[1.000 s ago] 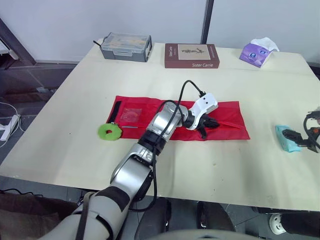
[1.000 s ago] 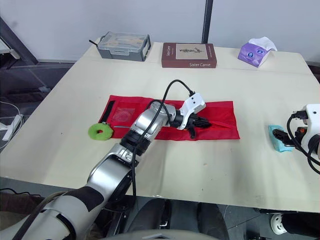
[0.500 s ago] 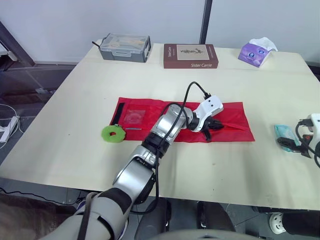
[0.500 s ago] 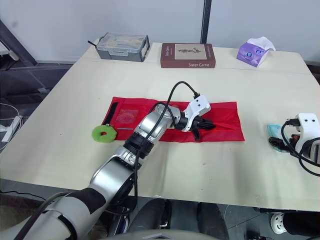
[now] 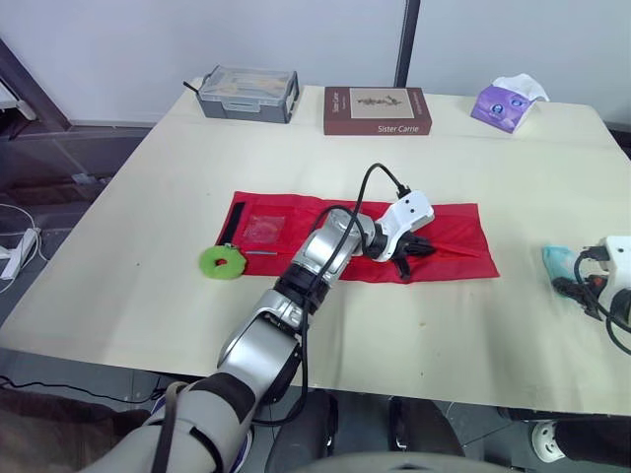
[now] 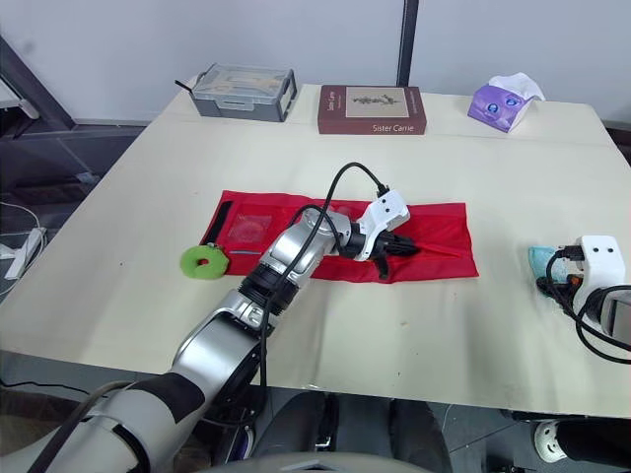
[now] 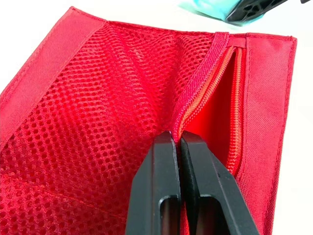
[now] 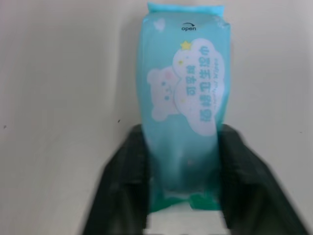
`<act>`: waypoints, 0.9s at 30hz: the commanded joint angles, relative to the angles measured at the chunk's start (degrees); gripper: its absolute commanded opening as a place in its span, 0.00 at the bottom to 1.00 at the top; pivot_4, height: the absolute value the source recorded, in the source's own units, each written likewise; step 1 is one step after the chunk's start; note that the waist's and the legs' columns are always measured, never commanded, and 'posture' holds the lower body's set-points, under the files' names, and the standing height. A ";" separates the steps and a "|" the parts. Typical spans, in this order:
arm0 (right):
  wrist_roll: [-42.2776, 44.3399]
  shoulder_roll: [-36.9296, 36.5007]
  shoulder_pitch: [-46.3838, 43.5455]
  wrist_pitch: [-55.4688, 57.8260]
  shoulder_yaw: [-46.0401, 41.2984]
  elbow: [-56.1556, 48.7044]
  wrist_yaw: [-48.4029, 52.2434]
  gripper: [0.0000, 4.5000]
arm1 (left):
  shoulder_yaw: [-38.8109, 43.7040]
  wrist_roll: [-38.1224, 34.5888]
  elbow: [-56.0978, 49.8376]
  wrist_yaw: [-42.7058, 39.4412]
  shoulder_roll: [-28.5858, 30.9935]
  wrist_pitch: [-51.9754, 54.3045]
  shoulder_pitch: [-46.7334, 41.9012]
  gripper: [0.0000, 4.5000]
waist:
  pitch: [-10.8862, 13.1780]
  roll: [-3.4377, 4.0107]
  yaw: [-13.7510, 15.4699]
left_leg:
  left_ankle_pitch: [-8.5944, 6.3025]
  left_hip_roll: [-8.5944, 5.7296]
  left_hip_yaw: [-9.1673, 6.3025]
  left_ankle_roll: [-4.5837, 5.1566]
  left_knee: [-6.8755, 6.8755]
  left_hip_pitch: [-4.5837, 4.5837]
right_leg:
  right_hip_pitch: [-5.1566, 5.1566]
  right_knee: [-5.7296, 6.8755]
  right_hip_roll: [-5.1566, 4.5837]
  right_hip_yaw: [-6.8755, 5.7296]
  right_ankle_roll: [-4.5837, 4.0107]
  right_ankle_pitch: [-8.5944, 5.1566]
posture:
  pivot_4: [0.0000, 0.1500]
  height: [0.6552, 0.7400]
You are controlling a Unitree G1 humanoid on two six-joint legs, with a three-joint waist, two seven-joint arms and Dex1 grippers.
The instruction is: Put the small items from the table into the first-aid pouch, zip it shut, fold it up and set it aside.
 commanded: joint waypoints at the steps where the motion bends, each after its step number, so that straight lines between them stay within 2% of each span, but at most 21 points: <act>1: 1.42 0.54 2.74 2.07 -4.66 -7.89 0.74 0.33 | 0.58 -0.63 -1.66 -0.11 0.22 -1.42 -0.66 0.00 | 0.00 0.01 -0.03 | 0.00 0.00 0.01 0.00 0.00 0.00 | 0.00 0.00 0.00 0.01 0.00 0.00 | 1.00 1.00; 11: 5.20 4.94 16.82 6.62 -14.05 -33.52 1.13 0.33 | 0.54 -0.16 2.77 -1.72 1.41 -5.30 -2.31 0.00 | -0.01 0.03 -0.05 | 0.00 0.01 -0.04 0.00 -0.01 -0.01 | -0.01 0.01 0.01 -0.01 0.00 -0.01 | 1.00 1.00; 14: 15.29 8.57 22.46 7.37 -17.46 -46.28 3.04 0.33 | 0.55 -0.25 5.01 -3.19 1.56 -7.06 -3.62 0.00 | -0.01 0.06 -0.06 | -0.01 0.03 -0.11 0.00 -0.02 -0.01 | -0.01 0.01 0.06 -0.04 0.01 -0.02 | 1.00 1.00; 16: 24.47 6.00 23.21 5.38 -15.49 -49.32 -1.18 0.33 | 0.59 -0.45 5.96 -4.35 1.65 -7.79 -4.35 0.00 | -0.01 0.06 -0.37 | -0.01 0.06 -0.10 0.00 -0.01 0.00 | -0.01 0.01 0.10 -0.02 0.01 -0.01 | 1.00 1.00; 19: 31.79 1.59 19.37 4.08 -8.81 -49.78 -11.53 0.33 | 0.40 -0.36 6.87 -6.06 2.14 -8.70 -4.95 0.00 | 0.01 0.01 -0.54 | -0.01 0.06 -0.07 0.00 0.02 0.02 | -0.01 0.01 0.07 0.02 0.01 -0.01 | 1.00 1.00; 22: 32.24 8.07 9.97 5.90 1.34 -48.13 -23.06 0.33 | -0.35 -0.39 5.53 -8.22 2.49 -8.61 -4.59 0.00 | 0.02 -0.16 -0.67 | -0.01 0.07 -0.10 0.00 -0.01 0.01 | -0.01 -0.01 0.07 -0.03 -0.01 -0.02 | 1.00 1.00; 25: 26.71 13.96 1.20 9.72 11.77 -41.82 -30.31 0.33 | -1.19 -0.33 2.94 -10.17 3.10 -7.96 -3.81 0.00 | 0.01 -0.14 -0.60 | 0.00 0.03 -0.09 -0.01 -0.04 -0.03 | -0.08 0.01 0.05 0.01 -0.02 -0.02 | 1.00 1.00; 27: 24.26 17.47 -2.82 12.15 15.73 -37.75 -33.48 0.33 | -1.50 -0.34 1.54 -11.20 3.78 -7.73 -3.32 0.00 | -0.01 -0.08 -0.39 | 0.00 0.05 -0.07 -0.01 -0.02 -0.08 | -0.12 0.03 0.06 0.01 -0.03 -0.01 | 1.00 1.00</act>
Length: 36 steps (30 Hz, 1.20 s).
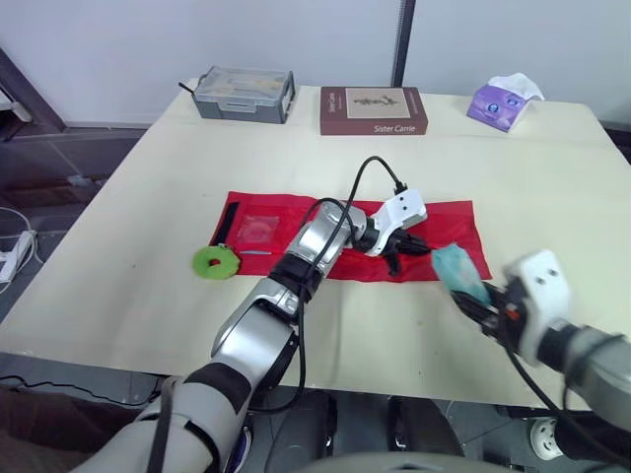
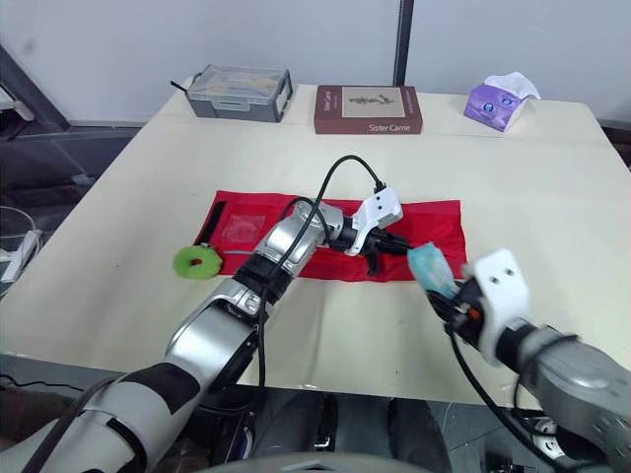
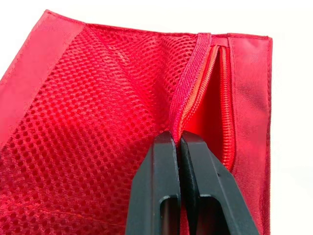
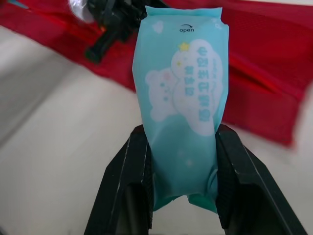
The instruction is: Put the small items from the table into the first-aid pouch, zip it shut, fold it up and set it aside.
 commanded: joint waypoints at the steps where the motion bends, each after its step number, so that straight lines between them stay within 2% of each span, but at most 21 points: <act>1: -4.19 4.17 -4.57 3.97 5.34 5.59 -5.92 0.33 | -0.64 -0.45 -4.77 -2.15 0.76 -0.20 0.05 0.00 | -0.02 0.03 0.43 | 0.00 -0.02 0.01 0.00 0.01 0.00 | 0.00 0.01 -0.02 0.00 0.00 0.00 | 1.00 1.00; 5: -8.16 8.45 -8.16 8.90 8.21 10.55 -7.93 0.33 | 0.07 -1.20 -6.56 -2.53 1.92 1.07 0.01 0.00 | -0.02 0.04 0.48 | 0.00 -0.02 0.01 0.01 0.01 0.00 | 0.00 0.01 -0.01 -0.01 0.00 0.00 | 1.00 1.00; 9: -9.81 9.82 -8.96 10.79 10.69 11.24 -5.06 0.33 | 1.15 -1.72 -6.79 -1.80 2.37 2.25 -0.52 0.00 | -0.02 0.04 0.47 | -0.01 -0.03 0.01 0.01 0.01 0.00 | 0.00 0.02 0.00 -0.02 0.01 0.00 | 1.00 1.00; 15: -14.43 12.90 -11.23 14.20 9.17 15.34 -4.42 0.33 | 1.11 -2.21 -10.32 -2.01 3.56 3.82 0.90 0.00 | -0.03 0.05 -0.02 | -0.01 -0.01 0.00 0.01 0.00 0.07 | 0.01 0.10 0.06 -0.01 0.01 0.00 | 1.00 1.00; 20: -19.16 19.15 -16.71 12.11 6.99 20.45 -6.29 0.33 | -0.93 -2.17 -13.50 -3.99 4.24 5.12 3.10 0.00 | -0.05 0.06 -1.13 | 0.00 0.00 0.01 0.01 0.01 0.14 | 0.01 0.22 0.09 0.03 0.01 0.00 | 1.00 1.00; 22: -21.46 22.29 -19.94 10.64 7.93 22.98 -6.64 0.33 | -1.24 -2.20 -14.12 -4.64 4.61 5.35 3.49 0.00 | -0.05 0.07 -1.11 | 0.00 0.00 0.02 0.01 0.01 0.15 | 0.00 0.28 0.09 0.04 0.01 0.00 | 1.00 1.00; 26: -26.48 24.06 -22.15 4.88 11.26 27.72 -3.62 0.33 | -1.51 -1.76 -13.48 -3.98 4.37 4.73 3.77 0.00 | -0.06 0.07 -1.05 | 0.00 -0.01 0.02 0.00 0.01 0.13 | -0.02 0.28 0.11 0.03 0.00 0.00 | 1.00 1.00; 29: -28.59 22.82 -21.08 2.81 12.51 27.18 -1.25 0.52 | -1.17 -1.74 -12.80 -3.74 4.40 4.65 3.30 0.00 | -0.06 0.07 -1.01 | 0.00 -0.01 0.03 0.00 0.01 0.13 | -0.02 0.26 0.11 0.04 0.00 0.00 | 1.00 1.00; 33: -28.00 17.94 -16.76 2.10 13.25 17.60 4.17 0.90 | -0.31 -0.88 -8.75 -3.34 5.18 2.25 1.53 0.00 | -0.05 0.08 -0.93 | 0.00 -0.01 0.01 0.00 0.01 0.11 | -0.02 0.24 0.10 0.02 0.01 0.00 | 1.00 1.00; 36: -26.68 10.20 -10.85 1.07 13.75 7.94 10.25 0.90 | -0.02 -0.59 -5.42 -3.50 5.40 0.23 -0.02 0.00 | -0.04 0.10 -0.89 | 0.00 -0.01 0.00 0.01 -0.01 0.09 | -0.02 0.19 0.09 0.01 0.01 -0.01 | 1.00 1.00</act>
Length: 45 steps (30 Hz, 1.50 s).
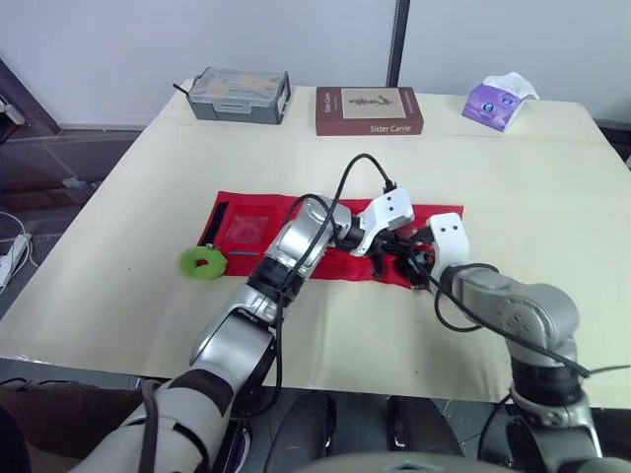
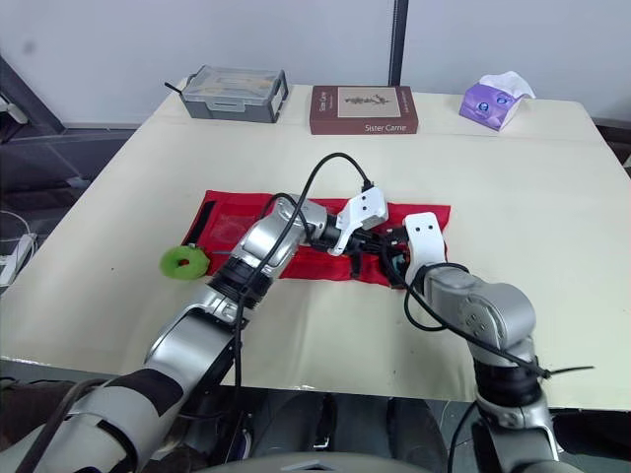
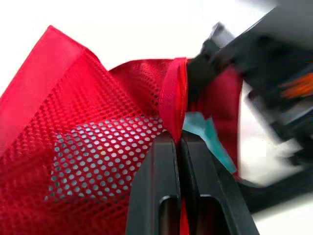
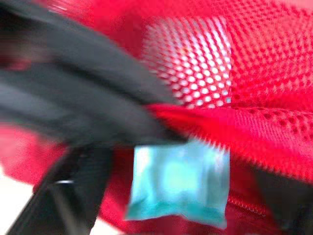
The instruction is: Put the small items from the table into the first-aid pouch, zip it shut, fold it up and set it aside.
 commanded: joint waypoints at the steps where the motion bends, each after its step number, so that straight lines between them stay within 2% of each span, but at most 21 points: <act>1: 1.91 -6.48 5.72 -1.82 -1.69 -11.97 6.64 0.90 | 0.91 0.15 2.62 -0.51 0.50 -3.07 -2.83 0.00 | 0.00 -0.01 0.01 | 0.00 0.00 -0.01 0.00 0.00 -0.01 | 0.00 -0.03 0.00 -0.01 0.00 0.00 | 1.00 1.00; 3: 2.35 -8.32 8.91 -2.83 -3.08 -14.75 8.75 0.90 | 0.95 0.22 4.20 -0.65 0.52 -4.13 -3.68 0.00 | 0.00 -0.01 -0.11 | 0.00 0.01 -0.02 0.00 0.00 0.00 | 0.01 -0.03 0.00 -0.01 0.00 0.00 | 1.00 1.00; 4: 2.60 -8.50 10.07 -3.34 -3.66 -15.42 9.61 0.78 | 0.97 0.20 4.82 -0.73 0.51 -4.51 -4.00 0.00 | 0.00 -0.01 -0.18 | 0.00 0.01 -0.02 0.00 0.00 0.01 | 0.01 -0.03 0.01 -0.01 0.01 0.00 | 1.00 1.00; 5: 3.06 -8.08 11.10 -3.95 -4.33 -15.79 10.32 0.74 | 0.99 0.19 5.43 -0.83 0.50 -4.91 -4.30 0.00 | 0.00 -0.01 -0.24 | 0.00 0.02 -0.02 0.00 0.00 0.01 | 0.01 -0.02 0.03 -0.01 0.01 0.00 | 1.00 1.00; 8: 2.22 -6.88 11.65 -6.06 -3.79 -14.24 11.27 0.41 | 0.92 0.22 6.50 -1.05 0.41 -5.73 -4.79 0.00 | 0.00 -0.01 -0.27 | 0.00 0.05 -0.02 0.00 0.00 0.03 | 0.01 0.01 0.05 0.01 0.01 0.00 | 1.00 1.00; 9: 1.17 -6.44 10.99 -6.91 -2.71 -12.73 11.20 0.27 | 0.86 0.19 6.43 -1.18 0.41 -5.77 -4.77 0.00 | 0.01 -0.02 -0.23 | 0.00 0.05 -0.02 0.00 0.00 0.03 | 0.01 0.01 0.05 0.01 0.01 0.00 | 1.00 1.00; 10: 0.14 -6.04 10.26 -7.72 -1.58 -11.29 11.14 0.21 | 0.81 0.15 6.29 -1.31 0.42 -5.74 -4.70 0.00 | 0.01 -0.02 -0.22 | 0.00 0.05 -0.02 0.00 0.00 0.02 | 0.01 0.01 0.05 0.01 0.01 0.00 | 1.00 1.00; 12: -2.69 -4.97 8.04 -9.75 0.68 -7.17 10.54 0.01 | 0.56 0.16 5.60 -1.69 0.53 -5.67 -4.33 0.00 | 0.01 -0.02 -0.17 | 0.00 0.04 -0.01 0.00 0.01 0.02 | 0.01 0.01 0.05 0.01 0.01 0.00 | 1.00 1.00; 21: -18.28 -2.09 -2.74 -24.95 10.46 14.74 11.15 0.01 | -0.33 0.32 2.48 -2.12 0.34 -5.22 -2.25 0.00 | 0.01 -0.02 -0.17 | 0.00 0.04 0.00 0.00 0.01 0.03 | 0.00 0.02 0.06 0.00 0.00 0.00 | 1.00 1.00; 26: -17.42 -4.05 0.71 -26.92 7.28 8.53 15.69 0.01 | -0.45 1.59 3.95 -0.48 -0.30 -9.48 -2.25 0.00 | 0.01 -0.02 0.18 | 0.00 0.02 0.00 0.00 0.02 -0.01 | 0.00 -0.01 0.03 0.00 0.00 0.00 | 1.00 1.00; 28: -14.63 -6.62 5.14 -26.75 4.94 2.26 19.58 0.01 | -0.65 2.73 5.68 0.67 -0.73 -13.33 -2.40 0.00 | 0.01 -0.01 0.37 | 0.00 0.00 -0.02 0.00 0.02 -0.03 | 0.00 -0.02 0.01 -0.02 0.00 0.00 | 1.00 1.00; 30: -7.83 -5.89 9.97 -22.78 -1.57 -3.97 21.42 0.01 | -0.66 3.42 7.58 1.50 -1.49 -15.65 -2.79 0.00 | 0.01 -0.01 0.27 | 0.00 -0.01 -0.02 0.00 0.02 -0.05 | 0.01 -0.07 -0.01 -0.02 0.01 0.00 | 1.00 1.00; 31: -5.66 -6.21 12.28 -21.54 -4.22 -7.02 22.02 0.09 | -0.71 3.86 8.70 2.05 -1.92 -17.18 -3.10 0.00 | 0.01 0.00 0.60 | 0.00 -0.01 -0.03 0.00 0.01 -0.04 | 0.01 -0.07 -0.01 -0.02 0.01 0.00 | 1.00 1.00; 33: -2.02 -6.99 16.28 -19.57 -8.93 -12.13 22.81 0.19 | -0.45 4.42 11.34 2.73 -3.11 -19.44 -3.92 0.00 | 0.02 -0.03 0.72 | 0.00 0.01 -0.08 0.00 0.02 -0.04 | 0.03 -0.08 0.01 -0.06 0.01 0.00 | 1.00 1.00; 34: -0.18 -7.20 17.86 -18.59 -11.17 -14.18 22.97 0.33 | -0.23 4.51 12.62 2.87 -3.76 -20.30 -4.38 0.00 | 0.02 -0.03 0.61 | 0.00 0.00 -0.07 0.00 0.02 -0.05 | 0.02 -0.06 0.00 -0.05 0.01 0.00 | 1.00 1.00; 36: 3.45 -7.47 20.64 -16.97 -15.84 -17.50 22.96 0.51 | -0.35 5.22 15.06 3.29 -4.92 -23.32 -5.30 0.00 | 0.02 -0.04 0.73 | 0.00 0.01 -0.06 0.01 0.01 -0.04 | 0.03 -0.06 -0.01 -0.04 0.01 0.00 | 1.00 1.00; 39: 6.64 -8.04 23.47 -15.10 -21.60 -19.79 22.00 0.87 | -0.22 5.82 18.06 3.70 -6.66 -27.24 -6.38 0.00 | 0.02 -0.04 0.86 | -0.01 0.00 -0.06 0.01 0.02 -0.03 | 0.03 -0.06 -0.01 -0.04 0.01 0.00 | 1.00 1.00; 40: 7.52 -7.79 24.20 -14.40 -23.75 -20.11 21.05 0.94 | -0.11 5.80 18.60 3.56 -7.12 -28.44 -6.54 0.00 | 0.03 -0.04 0.99 | -0.01 0.00 -0.06 0.01 0.02 -0.03 | 0.03 -0.07 -0.01 -0.04 0.01 0.00 | 1.00 1.00; 41: 8.46 -7.63 24.73 -13.74 -25.43 -20.25 20.26 0.99 | 0.06 5.68 18.89 3.33 -7.41 -29.31 -6.60 0.00 | 0.03 -0.04 1.15 | -0.01 -0.01 -0.05 0.01 0.02 -0.04 | 0.03 -0.08 -0.02 -0.04 0.01 0.00 | 1.00 1.00; 44: 11.86 -6.96 25.74 -12.21 -28.94 -20.44 18.27 0.99 | 2.24 2.03 15.50 -1.39 -6.09 -26.79 -5.48 0.00 | 0.03 -0.04 1.32 | -0.01 -0.01 -0.03 0.01 0.02 -0.05 | 0.03 -0.10 -0.04 -0.03 0.01 0.00 | 1.00 1.00; 45: 12.87 -6.92 25.83 -11.86 -29.59 -20.39 17.72 1.00 | 3.39 0.44 14.06 -2.57 -5.76 -25.28 -5.02 0.07 | 0.03 -0.04 1.25 | -0.01 -0.01 -0.03 0.01 0.02 -0.05 | 0.03 -0.09 -0.04 -0.03 0.01 0.00 | 1.00 1.00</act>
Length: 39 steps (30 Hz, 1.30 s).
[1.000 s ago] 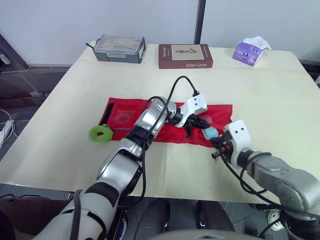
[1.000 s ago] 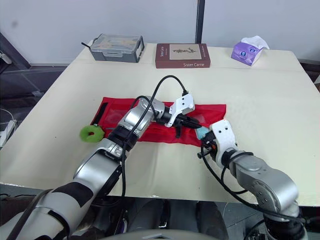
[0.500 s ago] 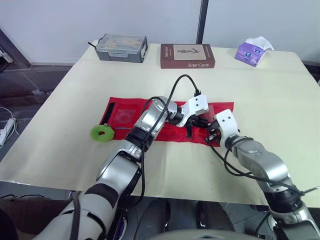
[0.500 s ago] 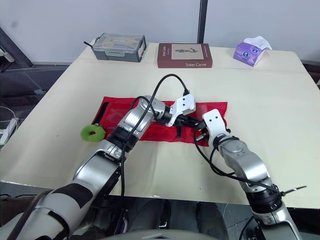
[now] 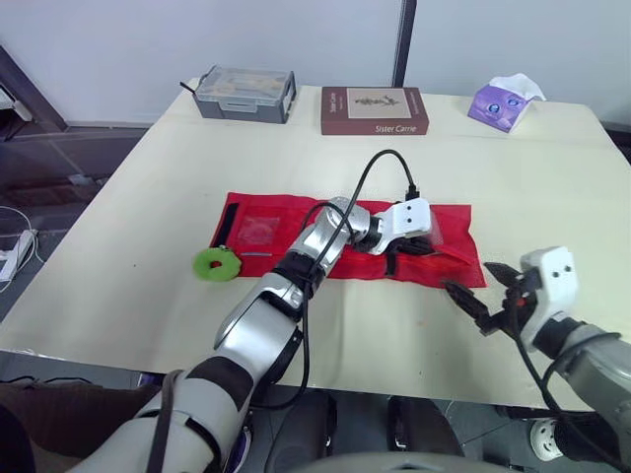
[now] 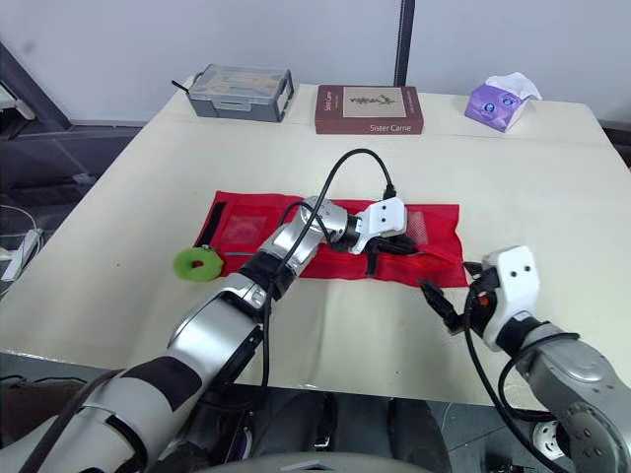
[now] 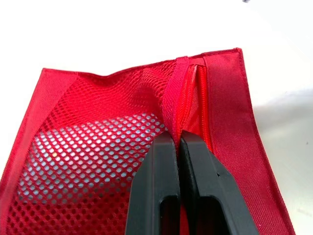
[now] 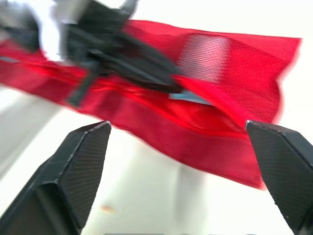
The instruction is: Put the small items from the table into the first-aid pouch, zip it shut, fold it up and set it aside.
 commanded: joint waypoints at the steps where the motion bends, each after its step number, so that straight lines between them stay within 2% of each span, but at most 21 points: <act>1: 4.80 0.32 0.24 1.49 -4.03 -2.18 -2.50 1.00 | 4.21 -6.05 -6.63 -5.02 0.94 4.59 0.41 0.18 | 0.00 0.01 -0.09 | 0.00 0.02 0.00 0.00 0.00 0.01 | 0.00 0.01 0.00 0.00 0.00 0.00 | 1.00 1.00; 2: 5.79 0.61 0.23 2.24 -4.74 -1.74 -3.58 1.00 | 5.04 -7.17 -9.32 -5.65 1.99 7.14 1.36 0.22 | 0.00 0.01 -0.17 | 0.00 0.02 0.00 0.00 0.00 0.01 | -0.01 0.01 0.00 0.00 -0.01 0.00 | 1.00 1.00; 4: 8.44 1.24 0.17 3.34 -6.12 -0.84 -5.42 1.00 | 6.74 -10.30 -16.98 -7.48 4.61 13.36 4.10 0.43 | 0.00 0.01 -0.34 | 0.00 0.03 0.00 0.00 -0.01 0.02 | -0.01 0.01 0.00 0.01 -0.01 0.00 | 1.00 1.00; 6: 11.70 1.63 -0.31 4.95 -8.21 0.94 -8.04 1.00 | 8.86 -14.87 -29.19 -9.29 9.54 21.48 9.46 0.57 | -0.02 0.04 -1.01 | 0.00 0.06 -0.02 0.00 -0.03 0.03 | -0.01 0.03 0.00 0.01 -0.02 -0.01 | 1.00 1.00; 8: 14.93 1.23 -0.53 6.01 -9.93 2.38 -10.00 1.00 | 12.15 -20.15 -38.27 -8.20 12.79 30.45 13.79 0.76 | -0.02 0.06 -1.47 | 0.00 0.09 -0.02 -0.01 -0.06 0.07 | -0.01 0.08 -0.02 0.04 -0.03 -0.01 | 1.00 1.00; 11: 21.14 0.15 -0.69 7.06 -12.19 4.80 -13.14 1.00 | 18.42 -26.31 -46.01 -9.09 16.40 27.61 21.20 0.76 | -0.03 0.08 -1.30 | 0.00 0.11 -0.04 -0.01 -0.05 0.09 | -0.01 0.10 -0.10 0.01 -0.04 -0.01 | 1.00 1.00; 14: 25.03 -1.89 -1.61 8.67 -12.37 9.07 -16.44 1.00 | 24.75 -35.04 -50.71 -12.96 24.17 35.59 25.87 0.76 | -0.02 0.07 -1.23 | 0.01 0.06 -0.05 -0.02 -0.04 0.07 | 0.00 0.09 -0.13 -0.03 -0.04 -0.01 | 1.00 1.00; 21: 27.60 -5.98 -5.79 10.02 -8.35 17.84 -21.34 1.00 | 36.31 -49.20 -61.92 -15.32 38.87 45.77 38.03 0.76 | 0.00 0.08 -1.36 | 0.01 0.06 -0.01 -0.02 -0.06 0.08 | 0.00 0.04 -0.11 -0.01 -0.20 -0.11 | 1.00 1.00; 24: 28.18 -7.10 -6.88 10.10 -6.94 20.29 -21.56 1.00 | 39.44 -52.33 -65.03 -15.47 43.22 47.37 42.08 0.76 | -0.01 0.09 -1.07 | 0.01 0.06 -0.02 -0.02 -0.06 0.07 | 0.00 0.01 -0.09 -0.04 -0.25 -0.15 | 1.00 1.00; 29: 29.04 -7.02 -9.39 10.17 -3.85 23.73 -21.60 1.00 | 43.83 -54.09 -67.68 -14.01 46.37 46.90 48.34 0.76 | 0.00 0.10 -1.32 | 0.00 0.06 0.03 -0.02 -0.09 0.08 | 0.01 -0.10 -0.08 0.00 -0.26 -0.16 | 1.00 1.00; 37: 28.35 -3.82 -15.57 9.14 2.15 29.04 -21.27 1.00 | 44.21 -55.28 -71.14 -9.23 44.79 44.55 52.03 0.76 | 0.00 0.10 -1.34 | 0.00 0.10 0.06 -0.02 -0.10 0.07 | 0.01 -0.15 -0.03 0.03 -0.27 -0.16 | 1.00 1.00; 39: 28.39 -3.48 -16.27 8.59 1.82 29.31 -21.43 0.88 | 43.58 -55.45 -71.40 -8.04 44.43 44.30 51.60 0.78 | 0.00 0.10 -1.32 | 0.00 0.10 0.05 -0.02 -0.11 0.08 | 0.01 -0.14 -0.02 0.03 -0.27 -0.15 | 1.00 1.00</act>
